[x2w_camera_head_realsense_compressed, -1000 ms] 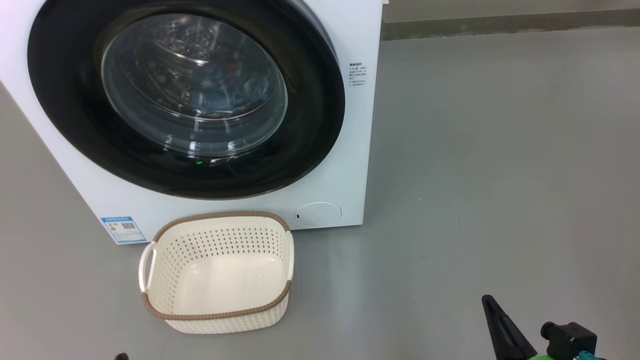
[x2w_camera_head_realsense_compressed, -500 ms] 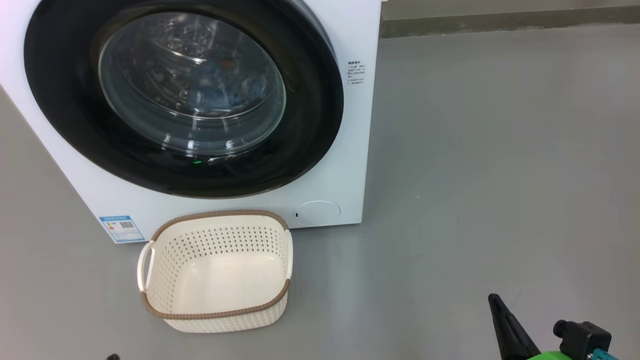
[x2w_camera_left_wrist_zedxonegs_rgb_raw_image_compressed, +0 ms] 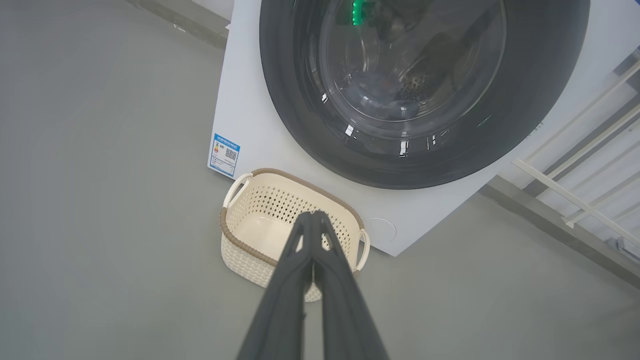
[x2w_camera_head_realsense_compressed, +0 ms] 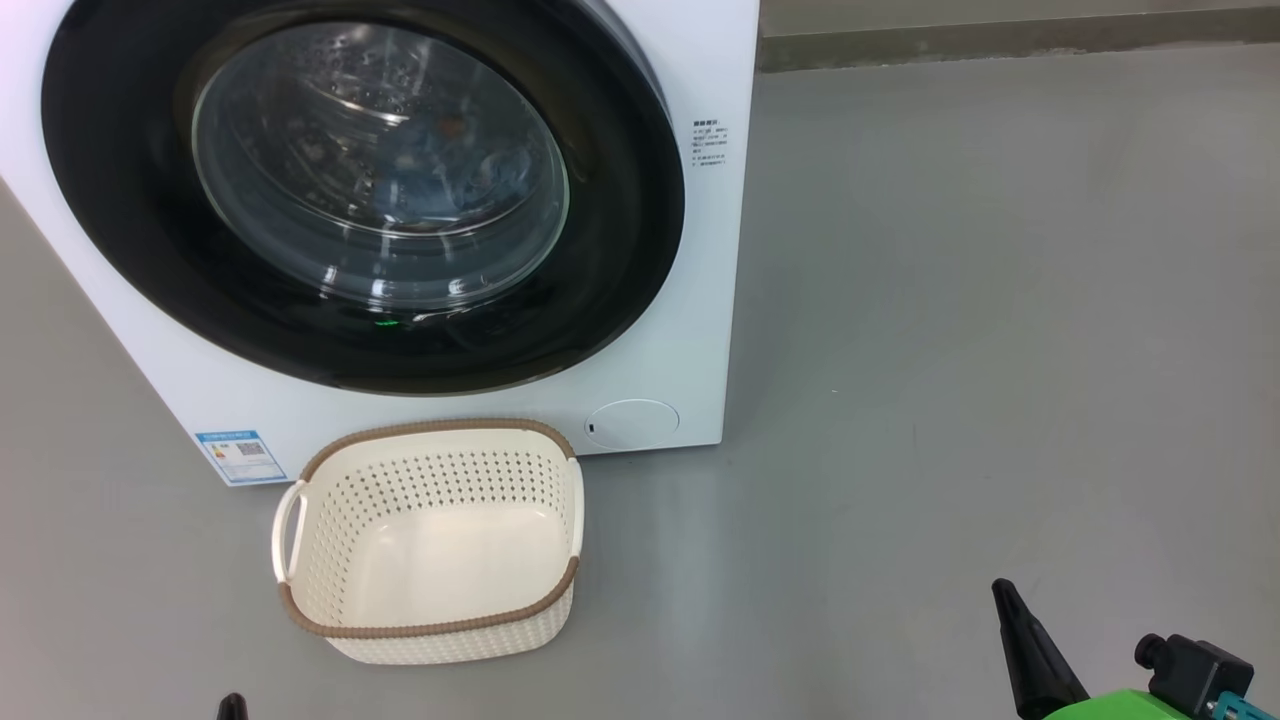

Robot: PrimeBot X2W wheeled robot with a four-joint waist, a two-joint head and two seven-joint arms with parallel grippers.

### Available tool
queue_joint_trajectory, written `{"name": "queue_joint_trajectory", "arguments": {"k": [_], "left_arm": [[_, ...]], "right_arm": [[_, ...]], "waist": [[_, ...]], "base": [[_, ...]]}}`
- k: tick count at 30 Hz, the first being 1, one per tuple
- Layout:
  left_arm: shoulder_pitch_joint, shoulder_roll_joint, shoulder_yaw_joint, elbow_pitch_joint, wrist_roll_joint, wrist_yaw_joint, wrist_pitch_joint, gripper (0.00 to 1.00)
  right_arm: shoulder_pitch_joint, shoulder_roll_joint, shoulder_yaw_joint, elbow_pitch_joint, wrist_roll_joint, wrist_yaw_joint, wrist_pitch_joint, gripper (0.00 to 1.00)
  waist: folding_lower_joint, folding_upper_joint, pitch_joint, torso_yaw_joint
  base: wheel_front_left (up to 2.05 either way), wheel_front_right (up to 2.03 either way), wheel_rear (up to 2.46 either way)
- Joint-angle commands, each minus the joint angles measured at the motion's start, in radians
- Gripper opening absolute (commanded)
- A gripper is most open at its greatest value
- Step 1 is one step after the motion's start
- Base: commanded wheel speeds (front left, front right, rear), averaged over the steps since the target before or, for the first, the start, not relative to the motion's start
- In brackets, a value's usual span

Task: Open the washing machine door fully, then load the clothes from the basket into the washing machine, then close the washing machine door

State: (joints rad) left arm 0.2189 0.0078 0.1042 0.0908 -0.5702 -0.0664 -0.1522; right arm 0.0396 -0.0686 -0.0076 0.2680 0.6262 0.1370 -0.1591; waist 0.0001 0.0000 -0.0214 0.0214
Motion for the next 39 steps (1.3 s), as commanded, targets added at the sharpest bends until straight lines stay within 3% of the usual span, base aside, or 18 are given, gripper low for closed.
{"name": "queue_joint_trajectory", "arguments": {"k": [1,39], "left_arm": [[-0.043,0.018,0.011,-0.014,-0.027,-0.005,0.005,0.0],[-0.162,0.028,0.01,0.057,-0.45,-0.03,0.114,0.0]], "right_arm": [[-0.043,-0.006,0.0,-0.024,0.026,-0.002,0.009,0.0],[-0.087,0.004,-0.044,-0.024,0.426,-0.004,0.119,0.0]], "waist": [[-0.0001,0.0,0.0,0.0],[-0.0001,0.0,0.01,-0.009]], "base": [[0.0,0.0,0.0],[0.0,0.0,0.0]]}}
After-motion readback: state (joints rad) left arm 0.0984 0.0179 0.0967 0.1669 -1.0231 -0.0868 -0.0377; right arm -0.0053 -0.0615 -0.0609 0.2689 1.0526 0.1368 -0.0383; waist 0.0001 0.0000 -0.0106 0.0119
